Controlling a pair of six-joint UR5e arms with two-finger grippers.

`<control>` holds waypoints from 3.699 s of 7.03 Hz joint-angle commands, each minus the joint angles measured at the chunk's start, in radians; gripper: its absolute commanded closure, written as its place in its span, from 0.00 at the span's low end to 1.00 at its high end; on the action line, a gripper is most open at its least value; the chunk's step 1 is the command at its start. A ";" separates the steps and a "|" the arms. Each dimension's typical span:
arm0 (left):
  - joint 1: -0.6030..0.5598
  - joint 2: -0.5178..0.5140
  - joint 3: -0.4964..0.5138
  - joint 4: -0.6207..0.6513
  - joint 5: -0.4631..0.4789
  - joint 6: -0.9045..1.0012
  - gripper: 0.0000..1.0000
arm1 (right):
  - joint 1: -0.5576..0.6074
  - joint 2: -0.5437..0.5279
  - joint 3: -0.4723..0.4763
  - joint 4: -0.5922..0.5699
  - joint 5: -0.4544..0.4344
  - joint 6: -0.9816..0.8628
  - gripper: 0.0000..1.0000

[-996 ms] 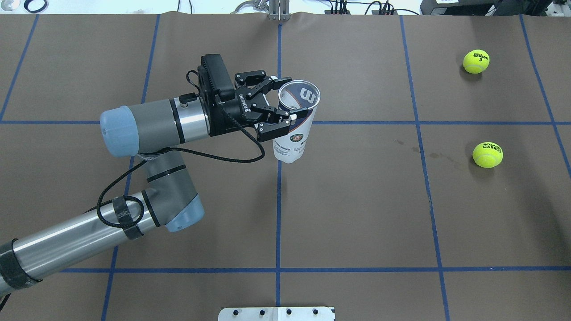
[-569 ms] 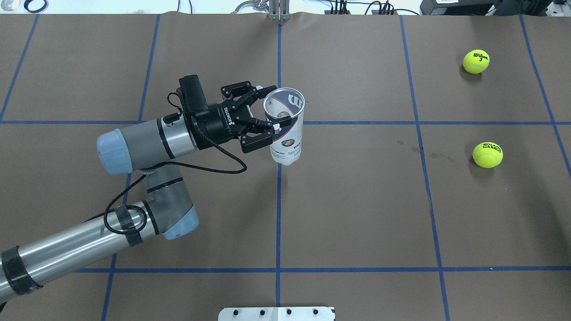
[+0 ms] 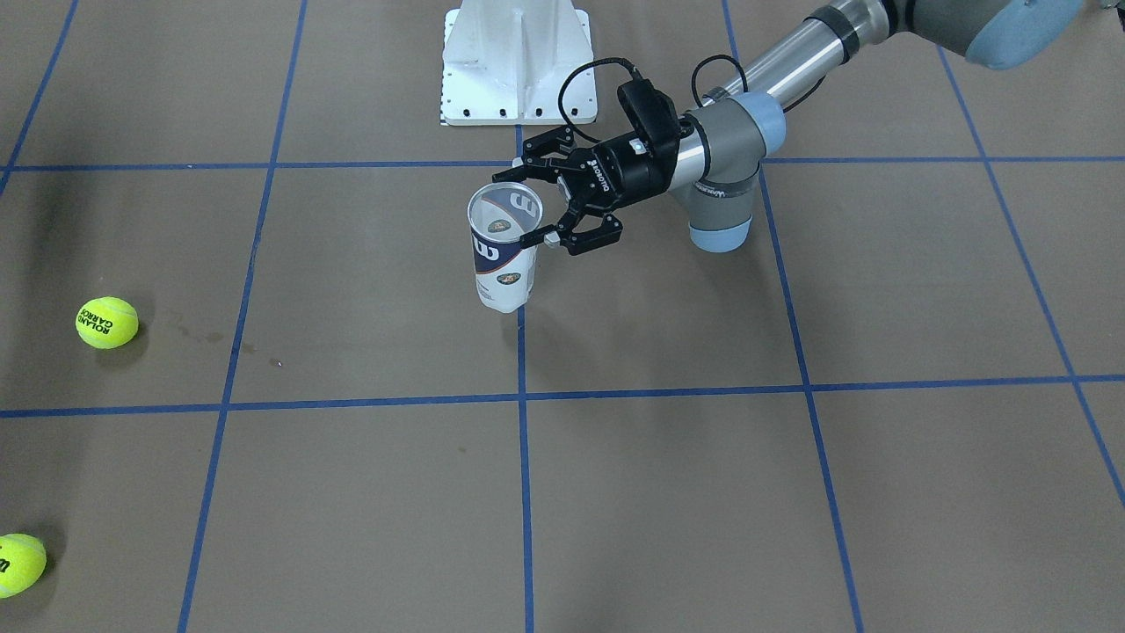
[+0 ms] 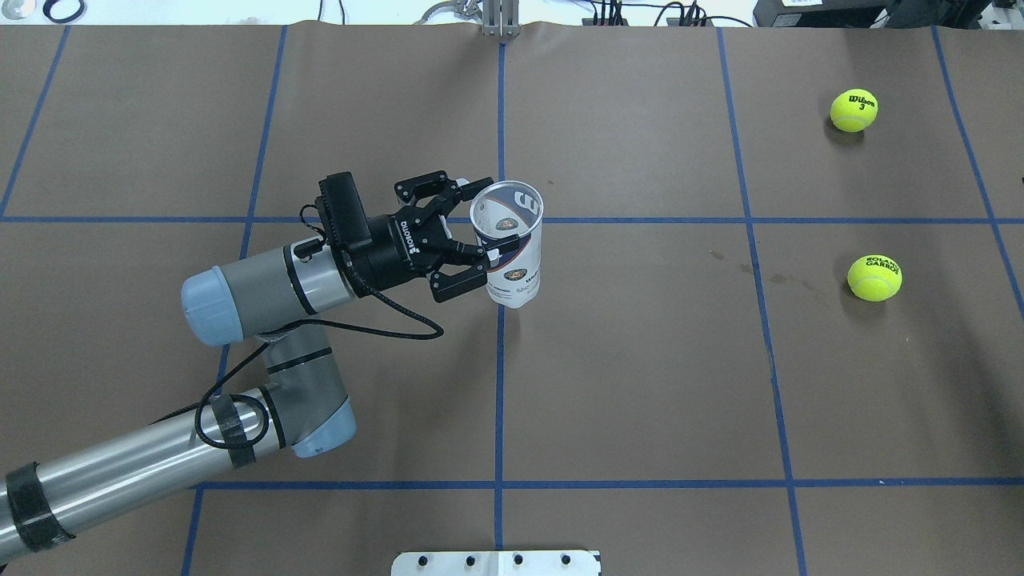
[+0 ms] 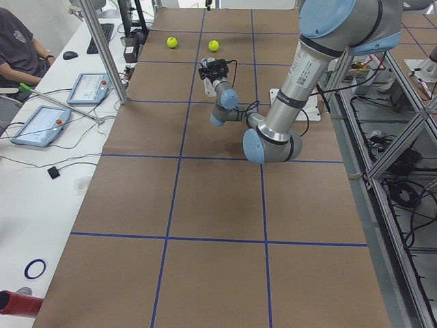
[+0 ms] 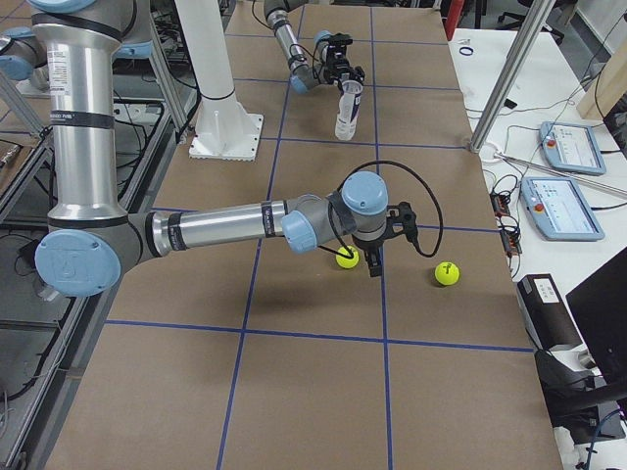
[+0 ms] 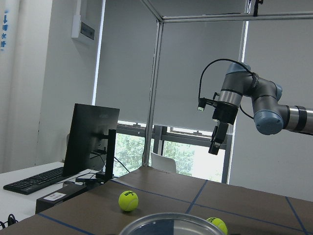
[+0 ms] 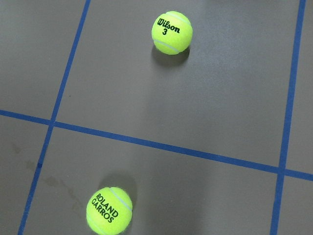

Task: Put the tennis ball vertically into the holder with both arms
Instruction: 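Lower the upright tube onto the table center with the left gripper, then reach the right gripper down to the Roland Garros ball and grasp it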

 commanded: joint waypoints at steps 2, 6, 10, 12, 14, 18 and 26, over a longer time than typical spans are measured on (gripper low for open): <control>0.061 0.017 0.011 -0.019 0.003 0.053 0.30 | -0.002 -0.001 0.003 0.000 0.004 -0.001 0.00; 0.064 0.019 0.014 -0.027 0.003 0.053 0.29 | -0.015 -0.003 0.001 0.003 0.004 0.005 0.01; 0.064 0.019 0.012 -0.027 0.003 0.050 0.28 | -0.170 -0.001 0.004 0.003 -0.054 0.164 0.00; 0.064 0.019 0.012 -0.026 0.003 0.050 0.28 | -0.331 0.002 0.001 0.012 -0.188 0.209 0.00; 0.064 0.019 0.012 -0.026 0.003 0.050 0.27 | -0.385 0.019 -0.011 0.012 -0.209 0.232 0.00; 0.064 0.019 0.012 -0.026 0.003 0.050 0.27 | -0.414 0.065 -0.074 0.011 -0.229 0.234 0.00; 0.062 0.025 0.012 -0.026 0.003 0.049 0.26 | -0.456 0.097 -0.149 0.011 -0.247 0.234 0.34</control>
